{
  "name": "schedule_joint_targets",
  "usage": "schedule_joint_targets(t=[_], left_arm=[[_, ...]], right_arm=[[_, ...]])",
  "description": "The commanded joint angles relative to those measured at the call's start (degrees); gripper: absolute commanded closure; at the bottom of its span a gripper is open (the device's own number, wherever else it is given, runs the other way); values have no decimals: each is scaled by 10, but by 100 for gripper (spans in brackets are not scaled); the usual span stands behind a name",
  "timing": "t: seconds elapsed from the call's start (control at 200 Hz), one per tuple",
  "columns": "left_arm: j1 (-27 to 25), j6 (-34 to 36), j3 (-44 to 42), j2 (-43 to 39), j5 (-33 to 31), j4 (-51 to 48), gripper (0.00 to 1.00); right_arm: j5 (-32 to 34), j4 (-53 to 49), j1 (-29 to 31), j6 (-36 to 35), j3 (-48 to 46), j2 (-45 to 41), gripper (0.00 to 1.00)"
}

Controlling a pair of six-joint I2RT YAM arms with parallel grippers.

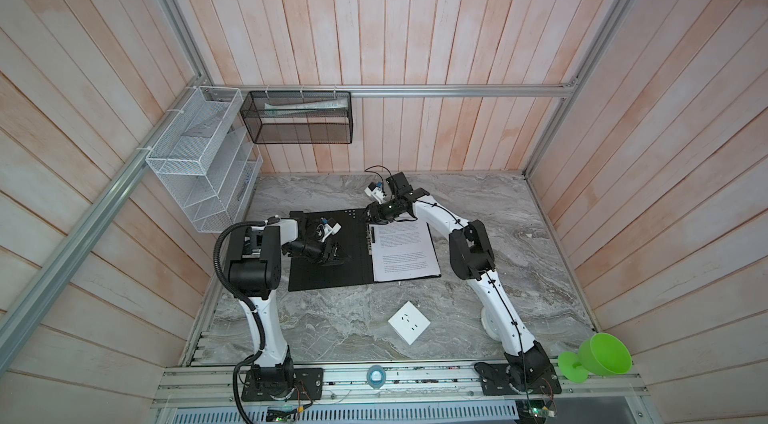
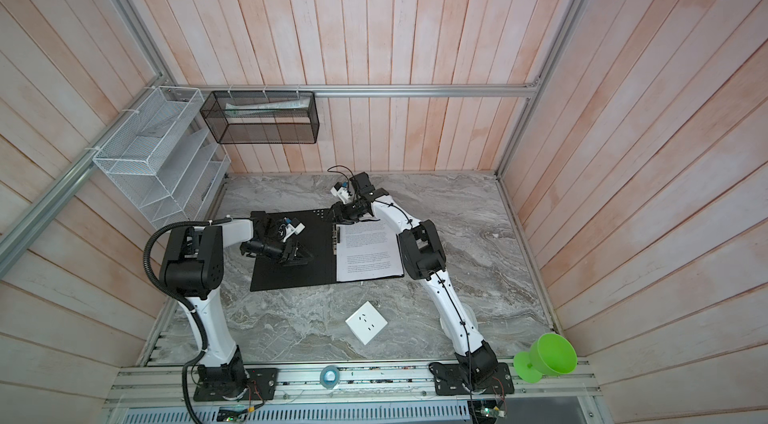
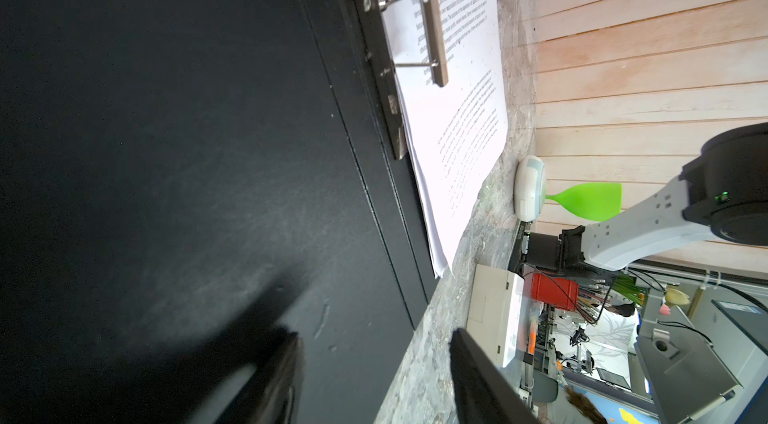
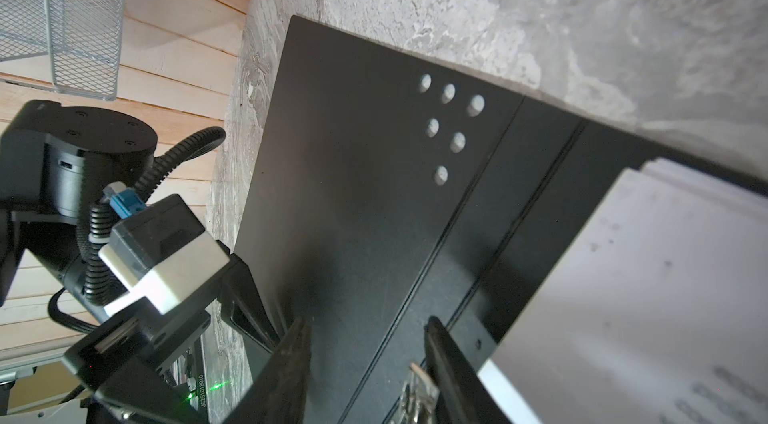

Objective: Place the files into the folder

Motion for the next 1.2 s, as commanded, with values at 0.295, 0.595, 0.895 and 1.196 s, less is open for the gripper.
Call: schedule_joint_targets(t=[0.295, 0.595, 0.895, 1.196], left_arm=[[-1, -11, 10, 21, -28, 14, 40], [-1, -11, 14, 16, -26, 10, 40], [0, -26, 18, -4, -14, 1, 40], [0, 10, 15, -58, 6, -21, 40]], right_arm=[[-15, -93, 13, -58, 11, -85, 53], [4, -188, 22, -115, 2, -103, 54], [122, -240, 46, -121, -2, -153, 64], [258, -275, 71, -70, 2, -176, 70]])
